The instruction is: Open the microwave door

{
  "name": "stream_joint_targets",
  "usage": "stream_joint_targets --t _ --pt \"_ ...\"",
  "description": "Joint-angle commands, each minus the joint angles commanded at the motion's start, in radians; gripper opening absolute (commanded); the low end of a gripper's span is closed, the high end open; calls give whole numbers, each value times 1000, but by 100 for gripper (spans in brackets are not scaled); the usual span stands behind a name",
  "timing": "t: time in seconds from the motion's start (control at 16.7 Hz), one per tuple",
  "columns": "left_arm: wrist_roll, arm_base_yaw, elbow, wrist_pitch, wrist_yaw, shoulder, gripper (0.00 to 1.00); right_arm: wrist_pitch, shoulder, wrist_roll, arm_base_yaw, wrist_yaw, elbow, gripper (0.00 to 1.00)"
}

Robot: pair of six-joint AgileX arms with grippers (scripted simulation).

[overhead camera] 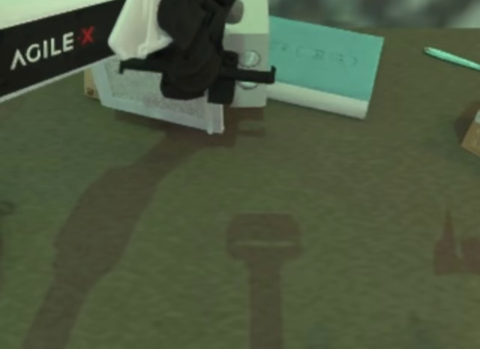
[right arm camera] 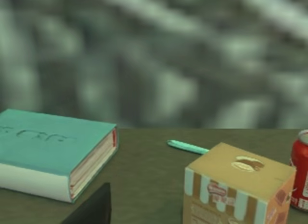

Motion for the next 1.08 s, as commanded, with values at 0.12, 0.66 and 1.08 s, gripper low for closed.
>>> stream_joint_targets --t 0.12,0.66,1.08 --pt "0 0 0 0 0 0 0 0 0 0 0 0 0 100" --pt "99 18 -111 40 54 -67 0 0 0 0 0 0 0 100" --pt "117 23 -125 55 64 -88 0 0 0 0 0 0 0 100"
